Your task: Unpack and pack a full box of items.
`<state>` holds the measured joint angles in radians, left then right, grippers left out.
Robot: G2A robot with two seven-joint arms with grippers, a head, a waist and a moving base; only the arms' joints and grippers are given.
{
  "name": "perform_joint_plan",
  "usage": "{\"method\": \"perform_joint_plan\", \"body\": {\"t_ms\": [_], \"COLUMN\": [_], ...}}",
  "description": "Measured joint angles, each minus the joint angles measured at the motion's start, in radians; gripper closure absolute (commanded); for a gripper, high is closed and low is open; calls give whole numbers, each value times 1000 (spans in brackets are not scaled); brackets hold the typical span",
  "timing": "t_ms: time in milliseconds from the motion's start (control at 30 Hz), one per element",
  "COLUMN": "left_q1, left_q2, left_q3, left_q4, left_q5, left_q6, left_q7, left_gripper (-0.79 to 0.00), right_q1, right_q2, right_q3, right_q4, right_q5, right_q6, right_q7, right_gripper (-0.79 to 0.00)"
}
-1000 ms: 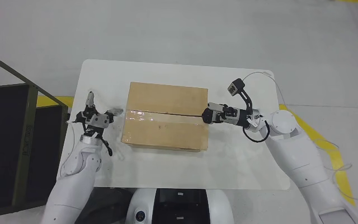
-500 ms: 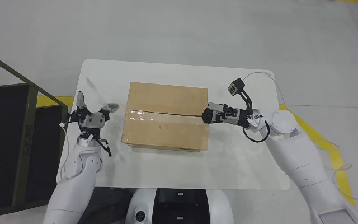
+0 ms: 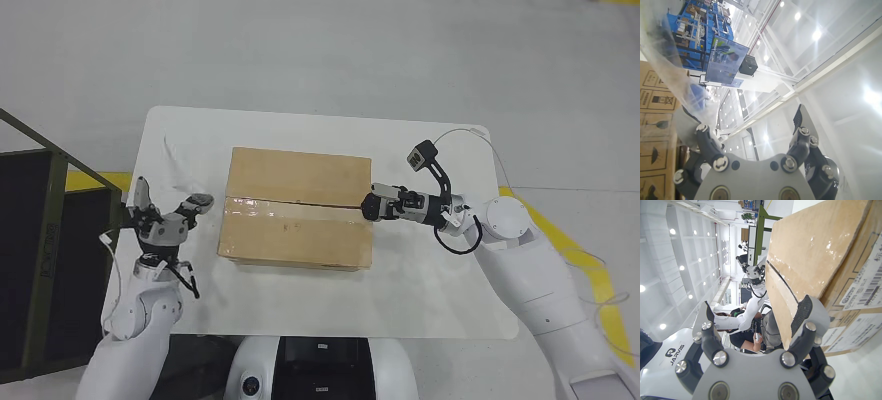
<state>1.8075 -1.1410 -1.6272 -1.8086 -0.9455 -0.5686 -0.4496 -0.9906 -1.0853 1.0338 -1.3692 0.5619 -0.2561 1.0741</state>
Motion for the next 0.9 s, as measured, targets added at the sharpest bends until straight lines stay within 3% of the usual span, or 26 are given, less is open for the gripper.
{"method": "perform_joint_plan", "body": {"t_ms": [433,633,900], "left_q1": [-49,-35,42], "left_q2": [-16,-21,-34], "left_q3": [62,78,57], "left_q4": [-72,-109,-183], "left_q5": [150,269,407], "left_q6": [74,92,-29], "left_q7": [86,118,229], "left_gripper": [-785,-785,-785], "right_q1": [0,0,0], "right_q2": [0,0,0], "right_q3": [0,0,0], "right_q4": [0,0,0], "right_q5": [0,0,0], "right_q6": [0,0,0], "right_q7": [0,0,0], "right_gripper": [-785,-785,-785]}}
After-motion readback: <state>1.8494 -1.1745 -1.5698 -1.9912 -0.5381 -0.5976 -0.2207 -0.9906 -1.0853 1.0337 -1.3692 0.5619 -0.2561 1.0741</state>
